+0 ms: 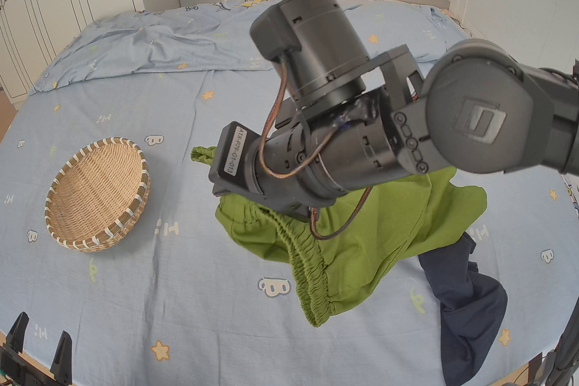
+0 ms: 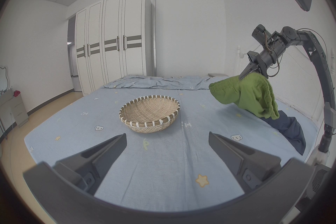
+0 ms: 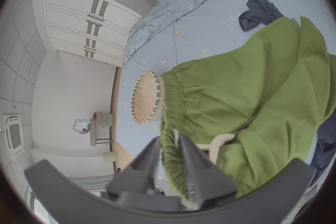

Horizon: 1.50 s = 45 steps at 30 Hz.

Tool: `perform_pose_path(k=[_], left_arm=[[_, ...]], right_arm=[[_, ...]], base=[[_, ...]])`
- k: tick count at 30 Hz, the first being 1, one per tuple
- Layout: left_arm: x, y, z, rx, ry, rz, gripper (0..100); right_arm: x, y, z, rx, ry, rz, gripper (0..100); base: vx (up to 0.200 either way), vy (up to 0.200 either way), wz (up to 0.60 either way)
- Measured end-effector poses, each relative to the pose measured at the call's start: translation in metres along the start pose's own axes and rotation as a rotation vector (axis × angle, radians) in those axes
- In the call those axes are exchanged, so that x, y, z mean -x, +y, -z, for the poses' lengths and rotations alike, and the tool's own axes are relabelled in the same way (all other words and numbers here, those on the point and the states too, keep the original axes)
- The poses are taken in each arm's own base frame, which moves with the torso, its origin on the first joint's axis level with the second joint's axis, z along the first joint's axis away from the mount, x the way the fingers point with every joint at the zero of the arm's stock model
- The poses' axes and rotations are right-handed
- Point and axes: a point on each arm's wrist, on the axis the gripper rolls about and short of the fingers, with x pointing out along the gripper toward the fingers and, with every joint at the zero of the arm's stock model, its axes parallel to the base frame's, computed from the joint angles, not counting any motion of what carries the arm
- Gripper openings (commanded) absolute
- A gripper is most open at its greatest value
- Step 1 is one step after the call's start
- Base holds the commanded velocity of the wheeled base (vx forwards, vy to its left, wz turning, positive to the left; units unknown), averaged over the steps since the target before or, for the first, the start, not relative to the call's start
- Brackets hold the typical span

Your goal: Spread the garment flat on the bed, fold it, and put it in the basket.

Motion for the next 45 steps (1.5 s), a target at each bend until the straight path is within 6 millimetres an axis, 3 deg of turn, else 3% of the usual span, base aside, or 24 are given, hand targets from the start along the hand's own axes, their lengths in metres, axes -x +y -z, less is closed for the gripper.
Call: perform_pose_path(k=[10,16,20,25,34,38,45], left_arm=[[0.0,0.0,0.0,0.0,0.0,0.0,100],[0.0,0.0,0.0,0.0,0.0,-0.001,100],[0.0,0.0,0.0,-0.001,0.0,0.0,100],[0.0,0.0,0.0,-0.002,0.0,0.001,100],[0.001,0.0,-0.002,-0.008,-0.004,0.012,100],[0.006,0.0,-0.024,0.069,-0.036,0.039,100],[0.004,-0.002,-0.091,0.275,0.049,0.238,100]], right_arm=[[-0.017,0.004,0.013,0.02,0.014,0.02,100],[-0.011,-0.003,0.003,0.003,-0.015,0.04,100],[0.011,-0.013,-0.013,-0.024,-0.057,0.037,100],[0.06,-0.043,-0.035,-0.083,-0.121,0.032,100],[0.124,-0.095,-0.033,-0.148,-0.24,-0.029,100],[0.14,-0.111,-0.022,-0.152,-0.27,-0.033,100],[0.157,-0.124,-0.011,-0.106,-0.317,-0.049,100]], base=[[0.0,0.0,0.0],[0.0,0.0,0.0],[0.0,0.0,0.0],[0.0,0.0,0.0],[0.0,0.0,0.0],[0.0,0.0,0.0],[0.0,0.0,0.0]])
